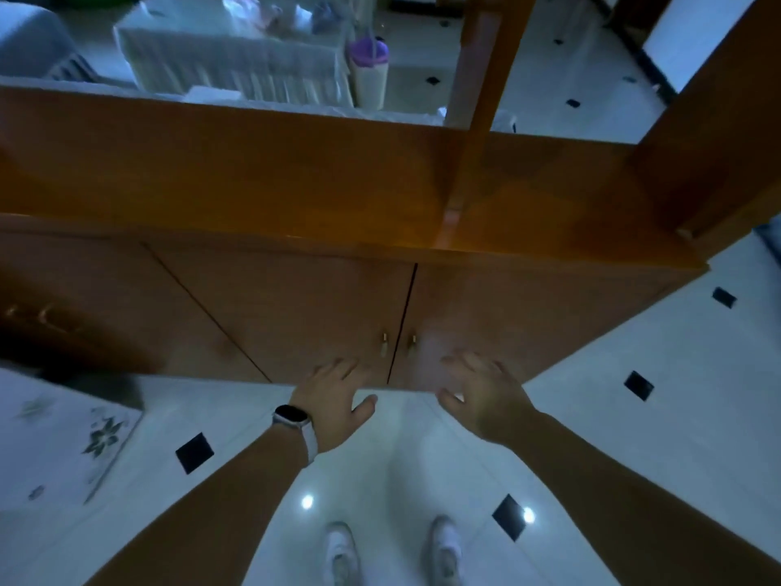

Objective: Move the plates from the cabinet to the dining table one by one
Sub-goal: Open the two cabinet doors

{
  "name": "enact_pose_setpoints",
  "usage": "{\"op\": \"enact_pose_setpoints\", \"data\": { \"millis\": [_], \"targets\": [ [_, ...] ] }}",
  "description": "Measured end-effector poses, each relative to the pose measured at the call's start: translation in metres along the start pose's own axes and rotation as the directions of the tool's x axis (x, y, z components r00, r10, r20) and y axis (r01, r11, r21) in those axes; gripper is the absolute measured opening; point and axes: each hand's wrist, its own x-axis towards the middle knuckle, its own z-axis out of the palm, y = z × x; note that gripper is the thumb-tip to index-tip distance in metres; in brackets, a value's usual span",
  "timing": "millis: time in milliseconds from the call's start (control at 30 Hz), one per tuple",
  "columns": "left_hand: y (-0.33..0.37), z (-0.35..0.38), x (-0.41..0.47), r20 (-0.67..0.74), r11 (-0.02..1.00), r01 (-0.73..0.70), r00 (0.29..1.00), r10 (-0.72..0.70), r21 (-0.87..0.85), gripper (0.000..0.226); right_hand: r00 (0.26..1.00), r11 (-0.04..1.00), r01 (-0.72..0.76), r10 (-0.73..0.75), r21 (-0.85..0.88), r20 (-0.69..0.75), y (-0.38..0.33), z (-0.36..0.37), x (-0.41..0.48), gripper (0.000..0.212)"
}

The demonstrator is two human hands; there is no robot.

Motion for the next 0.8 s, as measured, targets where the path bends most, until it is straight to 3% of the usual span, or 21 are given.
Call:
{"op": "enact_pose_setpoints", "data": {
  "millis": [67, 200, 333, 467, 600, 700, 800],
  "targets": [
    [-0.012, 0.009, 0.009, 0.035, 0.999, 0.024, 0.999, -0.022, -0.039, 0.063, 0.999, 0.999, -0.04, 0.041, 0.031, -0.017, -0.005, 0.013, 0.006, 0.052],
    [-0.036, 0.034, 0.031, 0.1, 0.99, 0.109, 0.99, -0.1, -0.088, 0.074, 0.992, 0.986, -0.128, 0.125, 0.107, 0.03, -0.008, 0.039, 0.03, 0.053],
    [-0.057, 0.065, 0.057, 0.21, 0.992, 0.118, 0.972, -0.108, -0.039, 0.066, 0.983, 0.967, -0.183, 0.179, 0.179, 0.041, -0.004, 0.07, 0.06, 0.051],
    [-0.068, 0.095, 0.085, 0.272, 0.969, 0.223, 0.944, -0.188, -0.106, 0.055, 0.957, 0.912, -0.287, 0.283, 0.293, 0.055, 0.007, 0.1, 0.093, 0.048],
    [-0.074, 0.126, 0.111, 0.379, 0.714, 0.548, 0.832, -0.406, -0.436, 0.05, 0.897, 0.769, -0.416, 0.433, 0.486, 0.082, 0.023, 0.129, 0.125, 0.043],
    [-0.079, 0.144, 0.128, 0.377, 0.593, 0.602, 0.798, -0.47, -0.534, 0.045, 0.884, 0.735, -0.441, 0.455, 0.515, 0.107, 0.034, 0.148, 0.144, 0.044],
    [-0.074, 0.153, 0.145, 0.341, 0.467, 0.599, 0.78, -0.525, -0.651, 0.014, 0.867, 0.665, -0.466, 0.476, 0.584, 0.149, 0.04, 0.164, 0.16, 0.04]
  ]
}}
